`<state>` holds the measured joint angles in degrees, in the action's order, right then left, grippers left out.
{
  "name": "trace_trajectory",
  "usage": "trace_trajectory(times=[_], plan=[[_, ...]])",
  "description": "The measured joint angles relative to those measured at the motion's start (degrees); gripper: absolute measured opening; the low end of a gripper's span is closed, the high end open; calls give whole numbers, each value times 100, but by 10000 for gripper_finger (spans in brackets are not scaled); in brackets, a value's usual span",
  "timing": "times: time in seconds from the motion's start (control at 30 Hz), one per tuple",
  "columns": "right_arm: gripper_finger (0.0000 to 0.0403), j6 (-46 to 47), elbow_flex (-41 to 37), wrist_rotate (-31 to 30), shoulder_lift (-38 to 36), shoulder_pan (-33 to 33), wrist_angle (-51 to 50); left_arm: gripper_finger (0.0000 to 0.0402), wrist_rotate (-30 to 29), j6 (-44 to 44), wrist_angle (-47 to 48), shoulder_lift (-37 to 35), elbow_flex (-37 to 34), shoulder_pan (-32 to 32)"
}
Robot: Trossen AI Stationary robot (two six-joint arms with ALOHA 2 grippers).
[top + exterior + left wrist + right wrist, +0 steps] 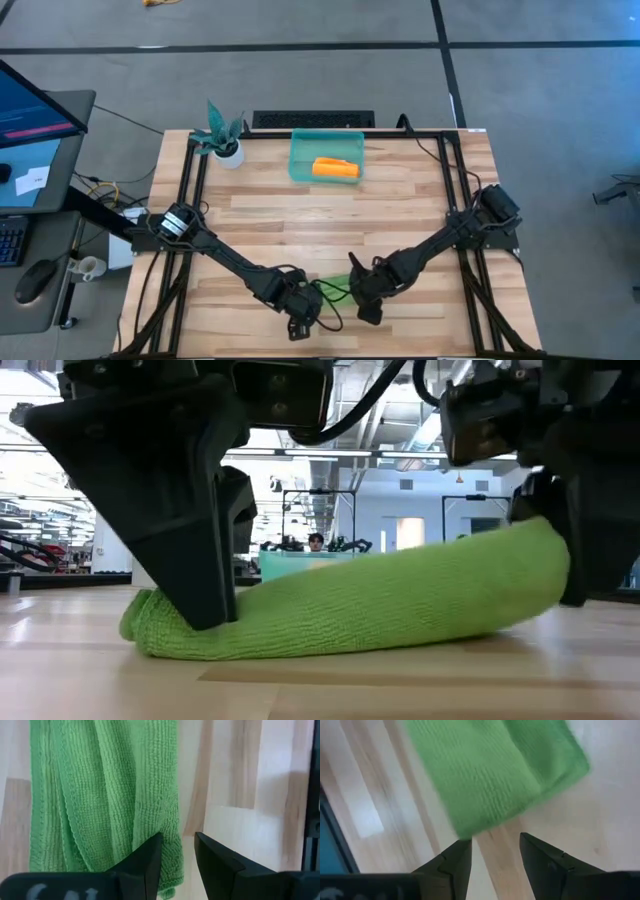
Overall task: Roll microfiber towels into tight, uniform cylinder then place into a basket
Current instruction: Roll the green microfiber cloth
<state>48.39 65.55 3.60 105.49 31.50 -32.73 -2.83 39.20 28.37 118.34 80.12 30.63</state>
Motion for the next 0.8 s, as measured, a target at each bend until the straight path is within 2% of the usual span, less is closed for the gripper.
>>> trace_trajectory(times=[0.33,0.53,0.8], plan=[[225,-69,-2,673,319,-129,305,112,-31,23,196,-4,9,0],[230,212,-7,179,102,-182,202,112,-37,-406,198,-7,9,2],[230,867,-14,6,88,-654,-545,112,-42,-700,189,-7,9,7]])
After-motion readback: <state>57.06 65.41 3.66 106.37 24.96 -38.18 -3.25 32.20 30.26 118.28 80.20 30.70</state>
